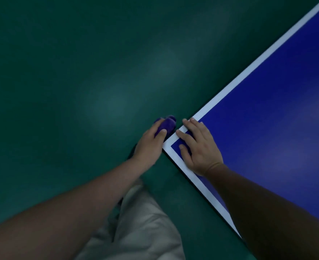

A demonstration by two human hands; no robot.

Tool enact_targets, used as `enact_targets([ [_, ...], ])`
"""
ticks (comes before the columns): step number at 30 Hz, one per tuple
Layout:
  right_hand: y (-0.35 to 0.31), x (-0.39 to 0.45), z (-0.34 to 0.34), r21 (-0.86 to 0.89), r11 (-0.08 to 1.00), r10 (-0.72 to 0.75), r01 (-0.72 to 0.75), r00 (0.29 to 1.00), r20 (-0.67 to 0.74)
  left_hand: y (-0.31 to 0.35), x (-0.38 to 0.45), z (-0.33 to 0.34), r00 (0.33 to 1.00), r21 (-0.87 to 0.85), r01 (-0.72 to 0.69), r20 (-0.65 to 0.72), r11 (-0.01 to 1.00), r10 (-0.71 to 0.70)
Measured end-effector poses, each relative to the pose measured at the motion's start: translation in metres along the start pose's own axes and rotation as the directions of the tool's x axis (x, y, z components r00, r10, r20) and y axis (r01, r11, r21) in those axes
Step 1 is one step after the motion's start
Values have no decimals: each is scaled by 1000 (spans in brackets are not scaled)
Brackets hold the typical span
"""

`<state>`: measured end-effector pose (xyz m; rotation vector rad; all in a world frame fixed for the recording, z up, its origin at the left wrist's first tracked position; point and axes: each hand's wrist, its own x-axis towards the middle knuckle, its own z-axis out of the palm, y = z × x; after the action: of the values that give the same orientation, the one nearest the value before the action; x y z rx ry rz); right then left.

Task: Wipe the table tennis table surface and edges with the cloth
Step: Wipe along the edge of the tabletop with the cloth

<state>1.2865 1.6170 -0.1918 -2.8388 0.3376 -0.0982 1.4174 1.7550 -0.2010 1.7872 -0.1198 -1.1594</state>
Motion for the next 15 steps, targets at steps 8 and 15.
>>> enact_targets([
  [8, -3, -3, 0, -73, 967, 238, -242, 969, -69, 52, 59, 8, 922, 232, -33, 383, 972, -60],
  [15, -4, -3, 3, -121, 884, 448, -451, 892, -53, 77, 76, 31, 923, 317, -106, 384, 943, -25],
])
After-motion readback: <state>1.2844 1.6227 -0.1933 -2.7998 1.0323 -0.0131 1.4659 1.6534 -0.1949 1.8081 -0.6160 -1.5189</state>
